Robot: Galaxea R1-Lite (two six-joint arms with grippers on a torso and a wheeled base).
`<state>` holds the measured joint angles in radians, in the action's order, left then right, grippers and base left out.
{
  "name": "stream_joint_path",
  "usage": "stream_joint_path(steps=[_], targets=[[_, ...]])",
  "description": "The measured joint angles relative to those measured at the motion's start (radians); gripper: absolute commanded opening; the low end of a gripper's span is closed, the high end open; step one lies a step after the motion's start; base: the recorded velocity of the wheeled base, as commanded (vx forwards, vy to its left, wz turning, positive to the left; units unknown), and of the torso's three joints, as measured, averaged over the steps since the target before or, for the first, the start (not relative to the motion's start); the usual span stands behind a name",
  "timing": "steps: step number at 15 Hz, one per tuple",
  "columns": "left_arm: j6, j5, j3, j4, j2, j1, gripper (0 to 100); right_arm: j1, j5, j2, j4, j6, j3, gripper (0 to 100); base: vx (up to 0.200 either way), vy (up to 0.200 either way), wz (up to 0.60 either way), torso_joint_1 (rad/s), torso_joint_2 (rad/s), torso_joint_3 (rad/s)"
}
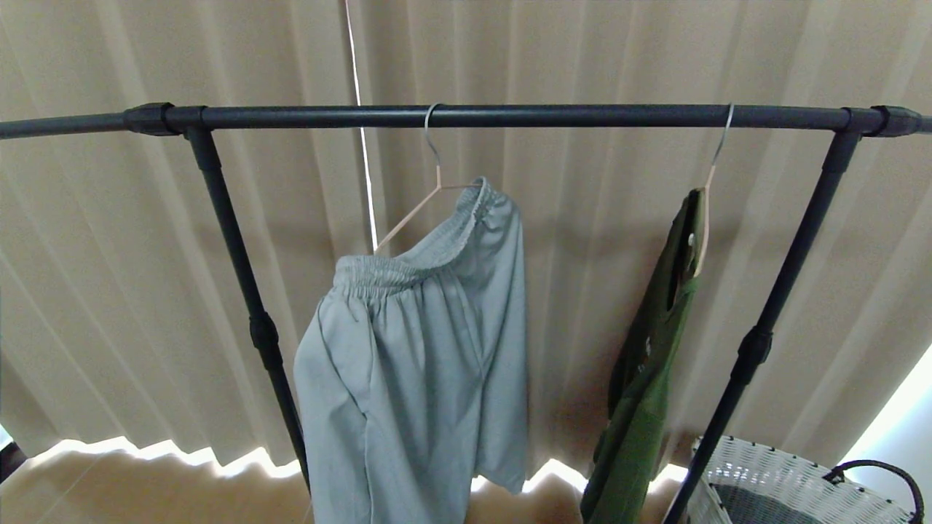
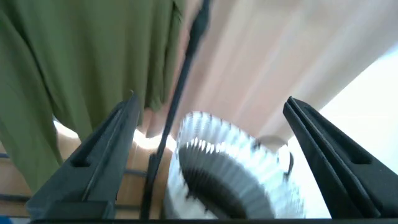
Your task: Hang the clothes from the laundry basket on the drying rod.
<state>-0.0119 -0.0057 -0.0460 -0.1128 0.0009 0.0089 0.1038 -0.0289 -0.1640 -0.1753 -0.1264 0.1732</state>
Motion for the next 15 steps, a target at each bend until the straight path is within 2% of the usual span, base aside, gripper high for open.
stream_joint_path(steps=[2, 3, 5, 6, 8, 11, 15], targets=[[0.000, 0.000, 0.000, 0.000, 0.000, 0.000, 100, 0.006, 0.029, 0.040, 0.019, 0.103, -0.022, 100, 0.000, 0.000, 0.00, 0.000, 0.00, 0.000], [0.000, 0.000, 0.000, 0.000, 0.000, 0.000, 100, 0.006, 0.037, 0.051, 0.046, 0.113, -0.036, 100, 0.000, 0.000, 0.00, 0.000, 0.00, 0.000], [0.000, 0.000, 0.000, 0.001, 0.000, 0.000, 100, 0.005, 0.049, 0.064, 0.180, 0.131, -0.117, 100, 0.000, 0.000, 0.00, 0.000, 0.00, 0.000], [0.000, 0.000, 0.001, 0.002, 0.000, 0.000, 100, 0.004, 0.052, 0.067, 0.197, 0.137, -0.146, 100, 0.000, 0.000, 0.00, 0.000, 0.00, 0.000], [0.000, 0.000, 0.001, 0.003, 0.000, 0.000, 100, -0.003, 0.066, 0.072, 0.199, 0.144, -0.166, 100, 0.000, 0.000, 0.00, 0.000, 0.00, 0.000], [-0.001, 0.000, 0.001, 0.004, 0.000, 0.000, 100, -0.078, 0.070, 0.111, 0.199, 0.194, -0.171, 100, 0.000, 0.000, 0.00, 0.000, 0.00, 0.000], [-0.002, 0.000, 0.002, 0.005, 0.000, 0.000, 100, -0.107, 0.071, 0.152, 0.194, 0.184, -0.173, 100, 0.000, 0.000, 0.00, 0.000, 0.00, 0.000]])
